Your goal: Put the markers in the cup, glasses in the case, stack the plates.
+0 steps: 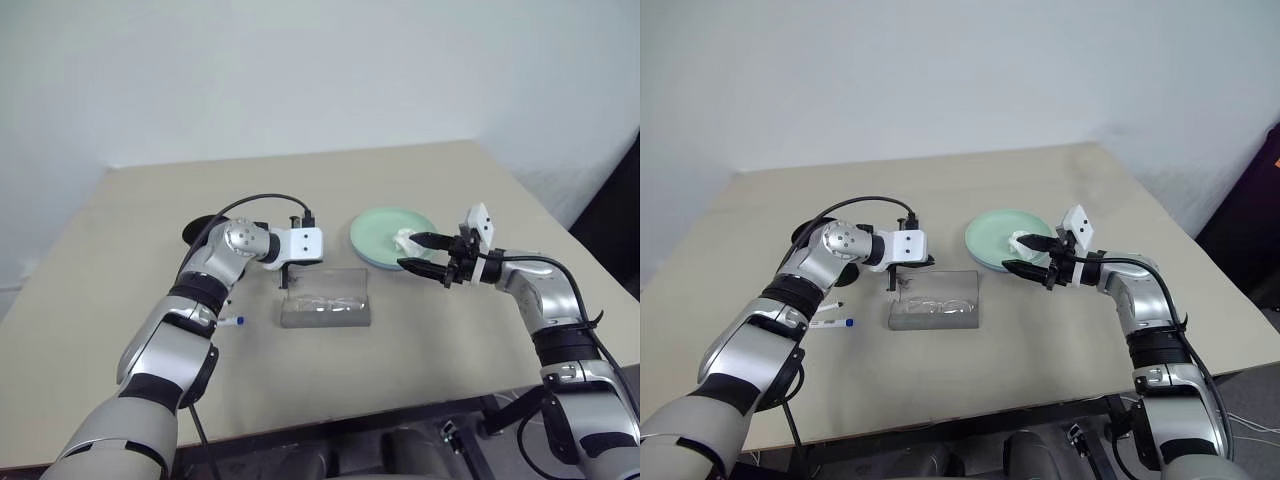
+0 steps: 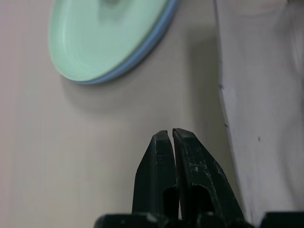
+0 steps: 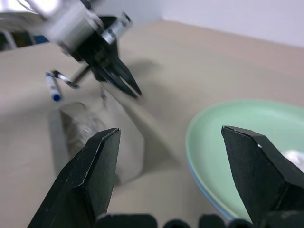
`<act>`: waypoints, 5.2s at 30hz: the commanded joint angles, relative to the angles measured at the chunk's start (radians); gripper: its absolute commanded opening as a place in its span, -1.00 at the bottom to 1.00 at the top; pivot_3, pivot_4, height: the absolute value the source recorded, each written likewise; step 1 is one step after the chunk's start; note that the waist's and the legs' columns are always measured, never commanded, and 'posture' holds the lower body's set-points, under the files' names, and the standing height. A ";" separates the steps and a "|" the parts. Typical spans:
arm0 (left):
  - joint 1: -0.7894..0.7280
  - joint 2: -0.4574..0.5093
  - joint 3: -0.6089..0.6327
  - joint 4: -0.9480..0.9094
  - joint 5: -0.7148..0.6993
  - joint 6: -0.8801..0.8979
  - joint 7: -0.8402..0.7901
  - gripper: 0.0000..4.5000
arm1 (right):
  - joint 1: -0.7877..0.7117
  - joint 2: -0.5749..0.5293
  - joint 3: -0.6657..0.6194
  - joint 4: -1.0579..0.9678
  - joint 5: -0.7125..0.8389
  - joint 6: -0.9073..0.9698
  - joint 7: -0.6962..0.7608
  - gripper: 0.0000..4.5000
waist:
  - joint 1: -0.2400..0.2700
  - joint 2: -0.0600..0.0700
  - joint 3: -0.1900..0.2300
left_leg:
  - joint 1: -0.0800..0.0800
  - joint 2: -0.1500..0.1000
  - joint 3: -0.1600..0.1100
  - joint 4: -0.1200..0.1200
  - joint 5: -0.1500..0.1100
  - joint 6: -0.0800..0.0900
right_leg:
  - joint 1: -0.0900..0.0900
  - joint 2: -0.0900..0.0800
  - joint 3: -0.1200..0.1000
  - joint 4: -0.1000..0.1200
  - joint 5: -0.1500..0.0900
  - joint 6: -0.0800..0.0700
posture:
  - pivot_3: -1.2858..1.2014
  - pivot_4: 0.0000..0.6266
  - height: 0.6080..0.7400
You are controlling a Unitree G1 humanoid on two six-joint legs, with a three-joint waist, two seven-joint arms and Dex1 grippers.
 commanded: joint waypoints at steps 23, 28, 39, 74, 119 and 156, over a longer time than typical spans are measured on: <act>0.356 0.302 0.171 -0.721 -0.348 0.388 -0.424 -0.98 | -0.009 0.015 0.017 -0.052 0.006 0.008 0.001 0.64 | -0.001 0.000 0.000 | 0.000 0.000 0.000 0.000 -0.001 -0.002 | -0.001 0.000 0.000 0.002 0.000 0.000 | 0.03 -1.00 1.00; 0.420 0.444 0.185 -0.723 -0.332 0.331 -0.467 -0.98 | -0.006 0.015 0.021 -0.045 0.003 0.007 -0.001 0.64 | 0.000 0.000 0.000 | 0.002 0.001 0.000 -0.001 -0.001 -0.002 | -0.002 0.001 0.001 0.003 0.000 -0.001 | 0.03 -1.00 1.00; 0.398 0.562 0.161 -0.484 -0.226 0.154 -0.472 0.01 | 0.009 0.028 0.032 -0.031 0.000 0.008 -0.009 0.64 | 0.001 0.000 0.000 | 0.003 0.001 0.001 0.000 -0.002 -0.004 | 0.001 0.000 0.000 0.003 0.000 -0.001 | 0.03 -1.00 1.00; 0.181 0.353 -0.024 -0.075 -0.039 0.001 -0.535 -0.85 | 0.020 0.050 0.024 -0.027 0.002 -0.004 -0.058 0.64 | 0.000 -0.001 0.000 | 0.004 0.001 0.002 0.006 0.000 0.000 | 0.001 -0.001 0.001 0.012 -0.001 0.000 | 0.03 -1.00 1.00; 0.236 0.195 0.702 -0.549 -0.583 0.458 0.313 -0.95 | -0.057 0.057 0.048 0.034 -0.012 -0.029 -0.011 0.64 | 0.001 -0.003 0.001 | -0.006 0.000 0.000 0.007 0.000 -0.008 | -0.009 0.000 0.000 0.013 0.000 0.000 | 0.03 -1.00 1.00; 0.234 0.093 0.678 -0.251 -0.585 0.260 0.284 0.67 | -0.062 0.052 0.031 -0.054 0.035 0.020 0.028 0.64 | 0.000 -0.003 0.000 | -0.006 0.000 0.000 0.007 0.000 -0.008 | -0.009 -0.001 0.000 0.013 0.000 -0.001 | 0.03 -1.00 1.00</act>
